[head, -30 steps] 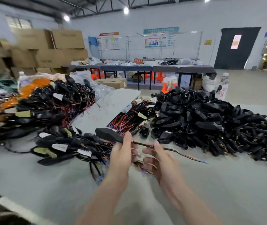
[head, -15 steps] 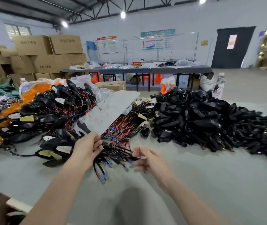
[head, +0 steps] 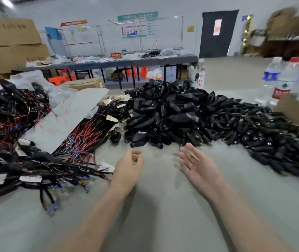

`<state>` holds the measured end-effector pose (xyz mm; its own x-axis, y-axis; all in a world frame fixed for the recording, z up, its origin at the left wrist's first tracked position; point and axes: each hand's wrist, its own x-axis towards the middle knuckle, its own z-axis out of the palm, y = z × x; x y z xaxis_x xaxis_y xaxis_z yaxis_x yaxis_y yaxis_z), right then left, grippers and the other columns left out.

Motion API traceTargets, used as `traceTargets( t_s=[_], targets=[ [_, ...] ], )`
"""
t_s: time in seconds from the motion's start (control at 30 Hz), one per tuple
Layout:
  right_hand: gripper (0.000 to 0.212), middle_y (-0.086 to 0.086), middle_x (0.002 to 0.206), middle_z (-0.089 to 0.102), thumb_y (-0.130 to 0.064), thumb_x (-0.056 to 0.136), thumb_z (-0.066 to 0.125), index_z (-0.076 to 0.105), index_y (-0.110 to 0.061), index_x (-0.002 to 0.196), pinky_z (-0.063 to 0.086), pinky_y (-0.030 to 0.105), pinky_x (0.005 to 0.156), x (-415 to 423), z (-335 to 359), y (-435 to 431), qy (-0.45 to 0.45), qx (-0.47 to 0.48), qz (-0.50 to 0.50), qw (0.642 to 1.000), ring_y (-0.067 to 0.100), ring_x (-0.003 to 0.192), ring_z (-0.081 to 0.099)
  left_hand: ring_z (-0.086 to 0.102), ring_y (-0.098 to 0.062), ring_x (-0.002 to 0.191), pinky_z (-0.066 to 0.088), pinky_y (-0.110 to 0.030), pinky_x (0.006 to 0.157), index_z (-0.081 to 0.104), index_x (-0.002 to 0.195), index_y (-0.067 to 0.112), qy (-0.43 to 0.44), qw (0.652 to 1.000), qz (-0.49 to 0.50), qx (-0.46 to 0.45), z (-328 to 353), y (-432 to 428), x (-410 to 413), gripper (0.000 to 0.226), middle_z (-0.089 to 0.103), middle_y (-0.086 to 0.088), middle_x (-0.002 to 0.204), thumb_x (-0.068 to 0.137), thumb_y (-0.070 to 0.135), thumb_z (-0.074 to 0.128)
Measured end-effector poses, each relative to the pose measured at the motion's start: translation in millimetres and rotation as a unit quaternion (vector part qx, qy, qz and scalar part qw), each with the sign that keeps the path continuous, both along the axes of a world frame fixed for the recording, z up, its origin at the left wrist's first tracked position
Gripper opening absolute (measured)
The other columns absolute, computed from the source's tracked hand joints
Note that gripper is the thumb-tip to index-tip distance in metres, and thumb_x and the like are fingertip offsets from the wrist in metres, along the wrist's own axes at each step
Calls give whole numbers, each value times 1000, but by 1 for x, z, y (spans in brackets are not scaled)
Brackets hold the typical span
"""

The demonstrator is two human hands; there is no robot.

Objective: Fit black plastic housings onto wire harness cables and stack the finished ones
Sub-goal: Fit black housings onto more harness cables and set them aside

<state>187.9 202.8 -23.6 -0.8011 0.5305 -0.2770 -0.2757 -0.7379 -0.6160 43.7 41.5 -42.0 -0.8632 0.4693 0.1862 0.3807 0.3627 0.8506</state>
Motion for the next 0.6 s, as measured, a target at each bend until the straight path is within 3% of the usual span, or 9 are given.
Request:
traceTargets(
  t_s=[0.07, 0.17, 0.23, 0.33, 0.43, 0.5, 0.6],
  targets=[
    [17, 5, 95, 72, -20, 99, 56, 68, -15, 111, 59, 24, 60, 0, -5, 9, 19, -38, 6, 999, 15, 72, 72, 62, -10, 66, 48, -23, 54, 60, 104, 27, 32, 999, 10, -14, 7, 5, -18, 10, 63, 10, 78, 97, 25, 52],
    [17, 4, 90, 75, -20, 99, 58, 68, -15, 111, 59, 25, 60, -5, -10, 17, 15, -51, 15, 998, 15, 71, 73, 63, -23, 84, 51, -37, 76, 60, 107, 25, 113, 987, 72, -92, 21, 6, -60, 13, 67, 2, 91, 97, 27, 51],
    [18, 4, 92, 75, -21, 99, 58, 68, -16, 113, 60, 26, 60, -8, -13, 19, 10, -52, 20, 998, 16, 72, 73, 61, -28, 97, 50, -41, 82, 59, 115, 20, 155, 969, 115, -156, 28, 4, -90, 21, 66, -5, 107, 99, 27, 48],
    [20, 5, 94, 75, -20, 98, 58, 67, -15, 115, 60, 28, 61, -10, -17, 23, 14, -54, 30, 998, 17, 74, 73, 50, -37, 119, 47, -49, 90, 53, 130, 12, 184, 917, 147, -321, 31, 0, -124, 34, 56, -16, 128, 101, 27, 44],
    [20, 6, 95, 75, -20, 98, 58, 68, -14, 115, 59, 28, 60, -9, -20, 28, 21, -57, 31, 998, 18, 73, 73, 49, -40, 120, 44, -49, 91, 55, 127, 9, 201, 847, 146, -470, 30, -5, -146, 32, 56, -19, 128, 102, 27, 44],
    [21, 4, 95, 75, -21, 98, 58, 68, -15, 115, 59, 28, 59, -9, -19, 30, 22, -52, 27, 998, 17, 72, 72, 55, -39, 111, 47, -46, 87, 62, 113, 11, 210, 846, 148, -467, 30, -10, -156, 25, 62, -18, 118, 101, 25, 45],
    [22, 4, 96, 75, -22, 98, 57, 67, -16, 117, 59, 28, 60, -7, -18, 32, 25, -42, 13, 999, 17, 72, 72, 59, -42, 106, 49, -46, 86, 66, 109, 15, 196, 889, 154, -383, 37, -9, -160, 26, 66, -21, 114, 101, 27, 44]
  ],
)
